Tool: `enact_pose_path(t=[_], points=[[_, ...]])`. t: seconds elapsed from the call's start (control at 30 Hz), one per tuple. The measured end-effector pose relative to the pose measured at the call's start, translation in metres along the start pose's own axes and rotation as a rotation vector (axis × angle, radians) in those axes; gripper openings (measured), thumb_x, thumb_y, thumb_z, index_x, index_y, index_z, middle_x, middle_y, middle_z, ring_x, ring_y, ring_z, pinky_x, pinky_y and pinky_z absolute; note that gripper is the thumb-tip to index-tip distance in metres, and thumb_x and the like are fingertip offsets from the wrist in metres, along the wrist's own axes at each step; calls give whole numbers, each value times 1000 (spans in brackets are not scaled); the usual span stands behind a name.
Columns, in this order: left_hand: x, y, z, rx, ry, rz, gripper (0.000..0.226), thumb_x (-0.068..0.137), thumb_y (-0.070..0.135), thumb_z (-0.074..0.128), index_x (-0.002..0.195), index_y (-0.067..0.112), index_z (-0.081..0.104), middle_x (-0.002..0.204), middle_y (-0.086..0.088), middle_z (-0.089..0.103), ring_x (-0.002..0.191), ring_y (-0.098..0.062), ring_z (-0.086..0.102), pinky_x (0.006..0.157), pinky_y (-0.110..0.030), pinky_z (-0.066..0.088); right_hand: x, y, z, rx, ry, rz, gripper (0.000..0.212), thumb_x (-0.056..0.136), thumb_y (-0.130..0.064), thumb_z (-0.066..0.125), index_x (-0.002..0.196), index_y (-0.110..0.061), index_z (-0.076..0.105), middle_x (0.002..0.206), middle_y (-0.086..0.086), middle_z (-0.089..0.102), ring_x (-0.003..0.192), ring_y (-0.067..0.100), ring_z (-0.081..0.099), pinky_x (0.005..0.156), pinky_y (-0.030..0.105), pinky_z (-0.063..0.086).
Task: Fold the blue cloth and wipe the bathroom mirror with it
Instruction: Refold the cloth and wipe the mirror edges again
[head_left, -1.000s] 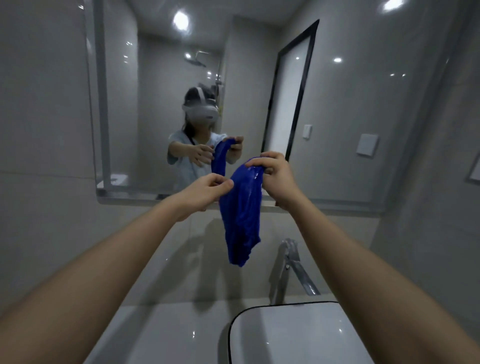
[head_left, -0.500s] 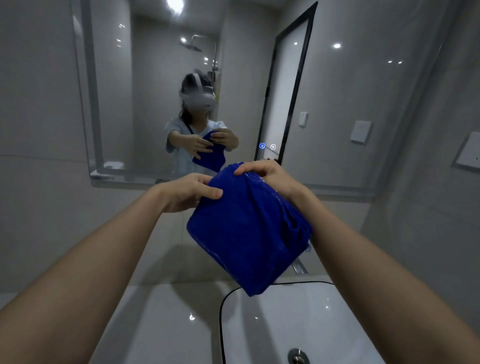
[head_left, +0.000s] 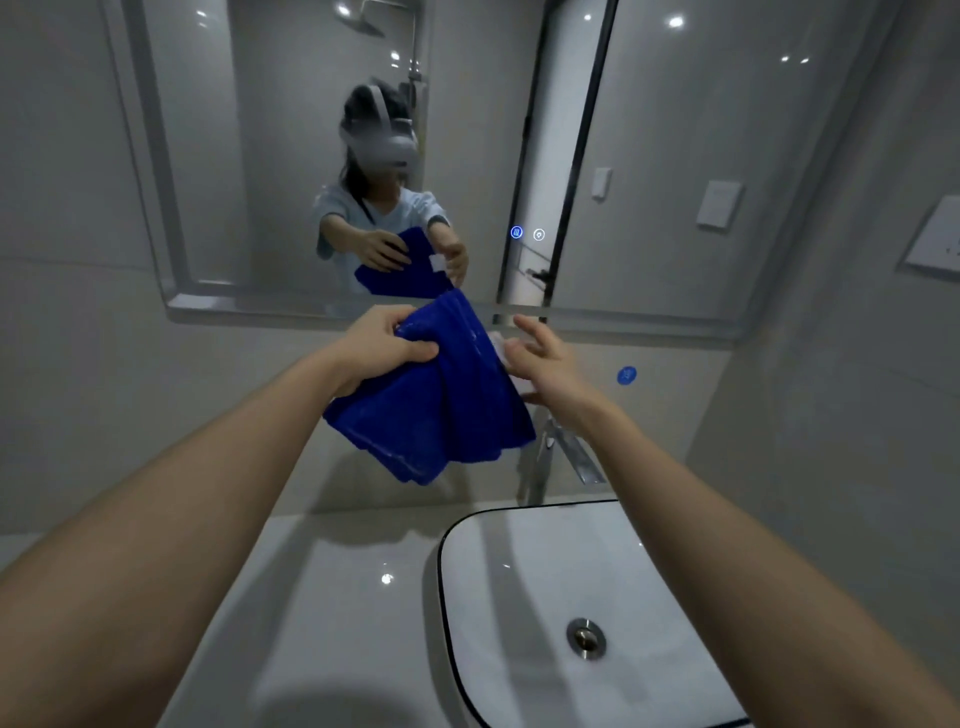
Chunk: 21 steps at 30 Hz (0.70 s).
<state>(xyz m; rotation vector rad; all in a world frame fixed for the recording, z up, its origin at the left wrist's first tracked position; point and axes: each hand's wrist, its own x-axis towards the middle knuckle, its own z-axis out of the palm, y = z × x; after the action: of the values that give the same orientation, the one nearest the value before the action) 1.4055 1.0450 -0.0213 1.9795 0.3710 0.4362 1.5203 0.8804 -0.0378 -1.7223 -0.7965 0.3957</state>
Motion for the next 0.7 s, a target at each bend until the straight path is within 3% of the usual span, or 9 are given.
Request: enact_pose_path(t=[0.1, 0.2, 0.33, 0.4, 0.5, 0.6, 0.7], points=[[4, 2, -3, -29, 121, 27, 17, 87, 12, 60, 104, 17, 59, 104, -7, 64, 97, -25, 59, 96, -47, 44, -1, 19, 14, -232, 142, -147, 57, 89, -23, 59, 140, -19, 34, 139, 6, 39, 126, 21, 41, 102, 39, 40], [9, 8, -3, -18, 206, 76, 19, 87, 14, 59, 105, 16, 57, 104, -7, 63, 96, -25, 59, 94, -47, 44, -2, 33, 37, -429, 368, -286, 45, 85, -22, 61, 127, -16, 48, 126, 5, 45, 115, 19, 45, 99, 40, 41], [17, 20, -4, 28, 265, 146, 15, 87, 17, 59, 102, 16, 56, 103, -7, 62, 96, -25, 58, 93, -47, 45, -4, 47, 69, -455, 514, -165, 53, 85, -29, 62, 134, -24, 41, 137, 7, 31, 124, 23, 34, 105, 42, 33], [21, 26, -6, 51, 298, 163, 16, 87, 18, 59, 102, 16, 56, 104, -7, 62, 96, -25, 57, 92, -46, 45, -4, 52, 78, -275, 543, -81, 58, 85, -28, 62, 137, -30, 35, 143, 7, 21, 126, 22, 30, 106, 39, 30], [25, 34, -7, 39, 298, 174, 15, 88, 18, 59, 102, 16, 56, 103, -6, 61, 96, -25, 57, 91, -46, 45, -2, 56, 88, 237, 335, -123, 67, 90, -24, 58, 143, -41, 20, 143, 0, 22, 121, 13, 39, 103, 29, 37], [27, 38, -9, -22, 247, 151, 16, 89, 18, 58, 105, 15, 56, 99, -2, 61, 95, -23, 58, 90, -43, 46, 9, 58, 92, 481, 201, -173, 73, 94, -22, 53, 141, -50, 6, 142, -13, 26, 122, 9, 44, 92, 21, 49], [32, 34, -11, -63, 270, 104, 33, 89, 21, 59, 119, 16, 47, 108, -5, 57, 95, -22, 57, 84, -38, 48, 20, 56, 92, 497, 213, -209, 75, 90, -28, 58, 128, -67, 7, 143, -19, 21, 130, 13, 38, 102, 41, 44]])
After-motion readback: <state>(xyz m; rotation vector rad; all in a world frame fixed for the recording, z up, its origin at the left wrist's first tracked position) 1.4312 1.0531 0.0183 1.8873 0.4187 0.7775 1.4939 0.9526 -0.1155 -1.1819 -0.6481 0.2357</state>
